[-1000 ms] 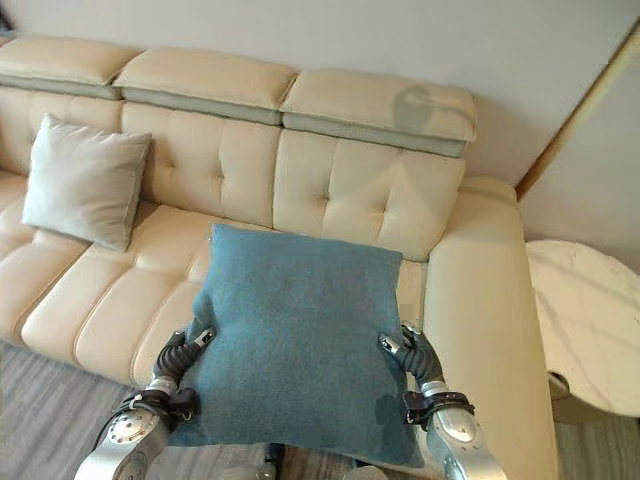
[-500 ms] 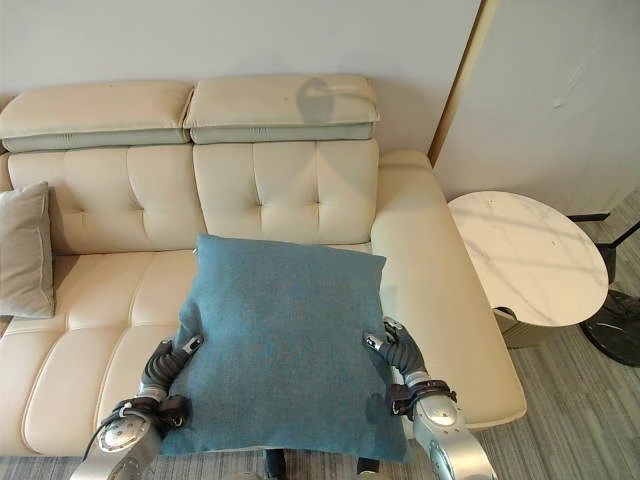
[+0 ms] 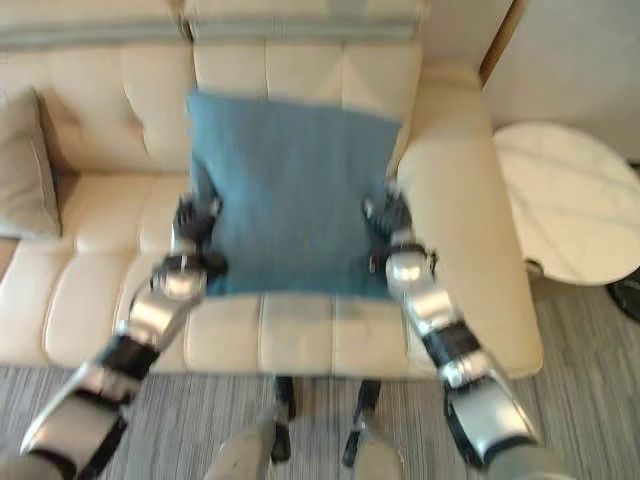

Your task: Pick up all the scattered cushions and arrange them neatly on the sofa.

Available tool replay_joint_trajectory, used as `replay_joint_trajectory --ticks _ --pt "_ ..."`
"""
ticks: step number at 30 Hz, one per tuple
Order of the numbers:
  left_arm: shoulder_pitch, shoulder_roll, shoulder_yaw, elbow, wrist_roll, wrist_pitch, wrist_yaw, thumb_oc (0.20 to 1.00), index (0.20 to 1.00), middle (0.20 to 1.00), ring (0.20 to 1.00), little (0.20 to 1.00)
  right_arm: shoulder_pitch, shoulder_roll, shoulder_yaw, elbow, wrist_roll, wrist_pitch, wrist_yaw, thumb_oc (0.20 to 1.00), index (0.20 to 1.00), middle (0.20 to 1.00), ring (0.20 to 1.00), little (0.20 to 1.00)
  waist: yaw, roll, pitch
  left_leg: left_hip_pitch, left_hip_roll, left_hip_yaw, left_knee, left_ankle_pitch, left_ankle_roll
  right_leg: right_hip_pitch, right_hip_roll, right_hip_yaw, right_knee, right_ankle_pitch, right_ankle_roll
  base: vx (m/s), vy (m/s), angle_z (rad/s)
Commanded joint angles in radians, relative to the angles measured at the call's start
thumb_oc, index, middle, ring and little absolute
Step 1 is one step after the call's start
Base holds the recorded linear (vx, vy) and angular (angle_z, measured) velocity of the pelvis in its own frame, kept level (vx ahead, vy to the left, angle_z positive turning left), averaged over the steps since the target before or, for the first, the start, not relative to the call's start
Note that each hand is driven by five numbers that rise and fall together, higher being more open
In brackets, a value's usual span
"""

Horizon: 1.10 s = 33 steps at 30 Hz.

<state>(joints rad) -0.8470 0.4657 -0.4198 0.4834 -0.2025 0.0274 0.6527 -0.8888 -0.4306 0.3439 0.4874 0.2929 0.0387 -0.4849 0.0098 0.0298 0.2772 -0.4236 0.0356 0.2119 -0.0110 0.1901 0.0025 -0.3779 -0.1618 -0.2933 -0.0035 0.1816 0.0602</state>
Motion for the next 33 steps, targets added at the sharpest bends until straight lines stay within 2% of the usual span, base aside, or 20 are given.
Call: replay_joint_trajectory --ticks 1,4,5,6,9,10,11,12,13,14,16,22,24,26,28,29,30,31,32,33 --pt "-0.394 0.085 -0.104 0.068 0.191 -0.100 0.117 0.200 0.200 0.200 0.200 0.200 -0.329 -0.003 0.058 -0.027 -0.128 -0.165 -0.158 0.200 0.200 0.200 0.200 0.200 -0.014 -0.020 0.063 -0.104 -0.020 -0.090 0.144 -0.162 -0.030 -0.120 -0.026 0.074 0.154 -0.192 0.042 0.00 0.000 0.00" --pt "-0.597 0.158 -0.216 0.216 0.321 -0.033 0.186 0.200 0.200 0.200 0.200 0.200 -0.504 -0.091 0.122 0.084 -0.251 -0.155 -0.278 0.200 0.200 0.200 0.200 0.200 -0.019 -0.007 0.078 -0.215 -0.022 -0.099 0.174 -0.155 -0.034 -0.232 -0.034 0.087 0.190 -0.189 0.048 -0.01 0.009 0.04" --pt "-0.599 0.158 -0.216 0.217 0.320 -0.033 0.186 0.200 0.200 0.200 0.200 0.200 -0.505 -0.091 0.122 0.085 -0.250 -0.156 -0.278 0.200 0.200 0.200 0.200 0.200 -0.018 -0.007 0.076 -0.219 -0.022 -0.099 0.176 -0.154 -0.034 -0.236 -0.034 0.087 0.191 -0.189 0.048 -0.02 0.031 0.09" --pt "-0.713 0.186 -0.288 0.301 0.404 0.006 0.226 0.200 0.200 0.200 0.200 0.200 -0.631 -0.179 0.215 0.173 -0.374 -0.136 -0.359 0.200 0.200 0.200 0.200 0.200 -0.012 0.001 0.093 -0.287 -0.021 -0.106 0.201 -0.152 -0.032 -0.304 -0.042 0.096 0.225 -0.190 0.051 0.01 0.022 0.07" --pt "-0.856 0.256 -0.422 0.421 0.442 0.016 0.230 0.200 0.200 0.200 0.200 0.200 -0.842 -0.323 0.437 0.319 -0.464 -0.094 -0.375 0.200 0.200 0.200 0.200 0.200 -0.004 -0.003 0.105 -0.373 -0.025 -0.121 0.233 -0.151 -0.025 -0.398 -0.053 0.106 0.277 -0.194 0.055 0.03 0.015 0.11" --pt "-0.886 0.285 -0.457 0.450 0.448 0.027 0.230 0.200 0.200 0.200 0.200 0.200 -0.886 -0.365 0.491 0.338 -0.475 -0.089 -0.381 0.200 0.200 0.200 0.200 0.200 -0.004 -0.006 0.109 -0.393 -0.024 -0.122 0.241 -0.154 -0.023 -0.419 -0.054 0.112 0.288 -0.194 0.057 0.01 0.021 0.20" --pt "-0.891 0.285 -0.458 0.452 0.447 0.026 0.230 0.200 0.200 0.200 0.200 0.200 -0.893 -0.365 0.494 0.341 -0.474 -0.090 -0.381 0.200 0.200 0.200 0.200 0.200 -0.004 -0.005 0.107 -0.402 -0.025 -0.122 0.243 -0.152 -0.022 -0.428 -0.054 0.113 0.289 -0.192 0.056 0.06 0.028 0.14" --pt "-0.919 0.395 -0.519 0.587 0.424 0.070 0.229 1.000 1.000 1.000 1.000 1.000 -0.979 -0.490 0.595 0.443 -0.466 -0.050 -0.435 0.586 0.586 0.586 0.586 0.586 -0.002 -0.013 0.132 -0.461 -0.023 -0.125 0.281 -0.163 -0.016 -0.485 -0.057 0.120 0.323 -0.199 0.057 0.04 0.028 0.13" --pt "-0.922 0.395 -0.520 0.589 0.424 0.070 0.229 1.000 1.000 1.000 1.000 1.000 -0.981 -0.490 0.597 0.445 -0.466 -0.051 -0.435 0.768 0.768 0.768 0.768 0.768 -0.002 -0.013 0.130 -0.467 -0.023 -0.125 0.283 -0.160 -0.015 -0.491 -0.058 0.120 0.323 -0.197 0.056 0.05 0.014 0.08" --pt "-0.916 0.412 -0.514 0.598 0.408 0.074 0.229 1.000 1.000 1.000 1.000 1.000 -0.976 -0.517 0.601 0.473 -0.454 -0.044 -0.444 1.000 1.000 1.000 1.000 1.000 -0.003 -0.011 0.136 -0.478 -0.025 -0.128 0.292 -0.162 -0.015 -0.502 -0.060 0.122 0.333 -0.200 0.056 0.02 -0.011 0.08" --pt "-0.884 0.468 -0.479 0.638 0.378 0.087 0.235 1.000 1.000 1.000 1.000 1.000 -0.959 -0.569 0.574 0.488 -0.412 -0.034 -0.463 1.000 1.000 1.000 1.000 1.000 -0.005 -0.010 0.146 -0.479 -0.029 -0.129 0.293 -0.165 -0.016 -0.508 -0.058 0.123 0.335 -0.205 0.053 0.03 0.002 0.09" --pt "-0.772 0.530 -0.402 0.637 0.374 0.106 0.200 1.000 1.000 1.000 1.000 1.000 -0.841 -0.589 0.486 0.475 -0.381 -0.025 -0.470 1.000 1.000 1.000 1.000 1.000 -0.009 -0.012 0.149 -0.422 -0.032 -0.128 0.275 -0.167 -0.020 -0.451 -0.047 0.120 0.308 -0.207 0.053 0.01 0.002 0.03" --pt "-0.697 0.548 -0.337 0.610 0.364 0.095 0.172 1.000 1.000 1.000 1.000 1.000 -0.762 -0.593 0.421 0.431 -0.382 -0.024 -0.461 1.000 1.000 1.000 1.000 1.000 -0.011 -0.014 0.150 -0.372 -0.033 -0.124 0.256 -0.167 -0.021 -0.404 -0.043 0.116 0.291 -0.208 0.052 0.02 -0.006 -0.08" --pt "-0.528 0.558 -0.170 0.474 0.310 0.063 0.151 1.000 1.000 1.000 1.000 1.000 -0.598 -0.594 0.272 0.312 -0.370 -0.023 -0.430 1.000 1.000 1.000 1.000 1.000 -0.010 -0.014 0.152 -0.291 -0.035 -0.121 0.215 -0.164 -0.026 -0.329 -0.038 0.108 0.258 -0.205 0.054 0.02 -0.010 -0.09" --pt "-0.521 0.559 -0.166 0.469 0.311 0.064 0.151 1.000 1.000 1.000 1.000 1.000 -0.592 -0.594 0.268 0.308 -0.372 -0.021 -0.430 1.000 1.000 1.000 1.000 1.000 -0.011 -0.013 0.150 -0.290 -0.035 -0.121 0.213 -0.162 -0.026 -0.327 -0.038 0.107 0.255 -0.204 0.054 0.02 -0.007 -0.14" --pt "-0.253 0.490 0.109 0.298 0.143 -0.023 0.113 1.000 1.000 1.000 1.000 1.000 -0.333 -0.535 0.035 0.148 -0.306 -0.036 -0.334 1.000 1.000 1.000 1.000 1.000 -0.014 -0.015 0.153 -0.195 -0.035 -0.117 0.176 -0.167 -0.030 -0.234 -0.035 0.097 0.221 -0.206 0.054 0.05 -0.006 -0.16" --pt "-0.154 0.443 0.202 0.237 0.065 -0.061 0.093 1.000 1.000 1.000 1.000 1.000 -0.229 -0.488 -0.051 0.091 -0.264 -0.047 -0.287 1.000 1.000 1.000 1.000 1.000 -0.017 -0.017 0.150 -0.157 -0.035 -0.115 0.161 -0.168 -0.031 -0.196 -0.033 0.094 0.206 -0.204 0.054 0.06 -0.016 -0.14" --pt "-0.051 0.358 0.291 0.178 -0.055 -0.123 0.048 1.000 1.000 1.000 1.000 1.000 -0.116 -0.416 -0.135 0.038 -0.211 -0.068 -0.242 1.000 1.000 1.000 1.000 1.000 -0.019 -0.019 0.144 -0.120 -0.034 -0.113 0.144 -0.168 -0.032 -0.157 -0.032 0.088 0.190 -0.205 0.052 0.02 0.000 -0.13" --pt "-0.042 0.358 0.293 0.172 -0.054 -0.122 0.048 1.000 1.000 1.000 1.000 1.000 -0.106 -0.414 -0.139 0.030 -0.213 -0.066 -0.242 1.000 1.000 1.000 1.000 1.000 -0.020 -0.019 0.140 -0.121 -0.035 -0.113 0.142 -0.163 -0.031 -0.157 -0.032 0.086 0.186 -0.200 0.052 0.05 -0.017 -0.17" --pt "0.104 0.297 0.374 0.067 -0.152 -0.176 -0.027 1.000 1.000 1.000 1.000 1.000 0.035 -0.342 -0.232 -0.020 -0.182 -0.083 -0.182 1.000 1.000 1.000 1.000 1.000 -0.020 -0.018 0.132 -0.061 -0.035 -0.110 0.122 -0.171 -0.031 -0.095 -0.029 0.078 0.168 -0.205 0.050 0.06 -0.010 -0.15"
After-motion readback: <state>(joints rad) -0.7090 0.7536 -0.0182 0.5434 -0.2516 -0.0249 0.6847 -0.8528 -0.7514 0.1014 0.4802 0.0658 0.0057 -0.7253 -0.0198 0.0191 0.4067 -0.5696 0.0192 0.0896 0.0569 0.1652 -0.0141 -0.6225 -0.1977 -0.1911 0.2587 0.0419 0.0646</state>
